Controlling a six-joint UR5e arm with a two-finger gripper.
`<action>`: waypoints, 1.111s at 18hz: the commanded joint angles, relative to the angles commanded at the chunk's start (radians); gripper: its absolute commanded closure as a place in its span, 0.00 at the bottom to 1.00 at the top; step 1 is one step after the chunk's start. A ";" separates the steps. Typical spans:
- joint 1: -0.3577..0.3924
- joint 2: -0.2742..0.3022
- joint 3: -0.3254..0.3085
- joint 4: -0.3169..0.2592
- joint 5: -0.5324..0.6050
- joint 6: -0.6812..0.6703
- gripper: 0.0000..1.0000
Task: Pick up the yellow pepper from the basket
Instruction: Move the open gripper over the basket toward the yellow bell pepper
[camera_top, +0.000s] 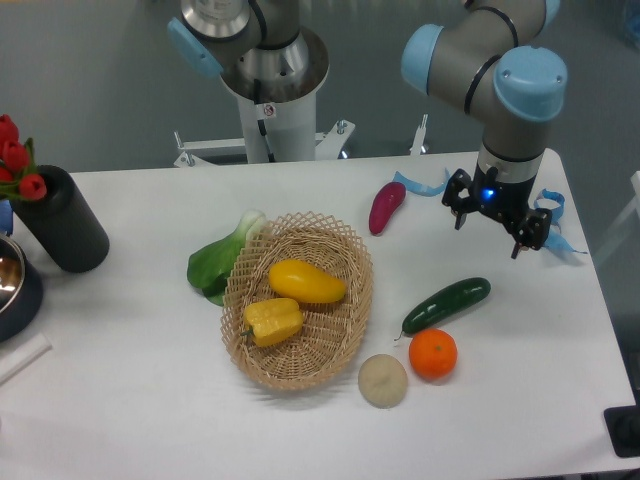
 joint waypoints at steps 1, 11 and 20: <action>-0.002 0.000 0.000 0.002 0.000 0.000 0.00; -0.138 0.103 -0.060 0.003 0.011 -0.233 0.00; -0.319 0.026 -0.094 0.207 -0.020 -0.341 0.00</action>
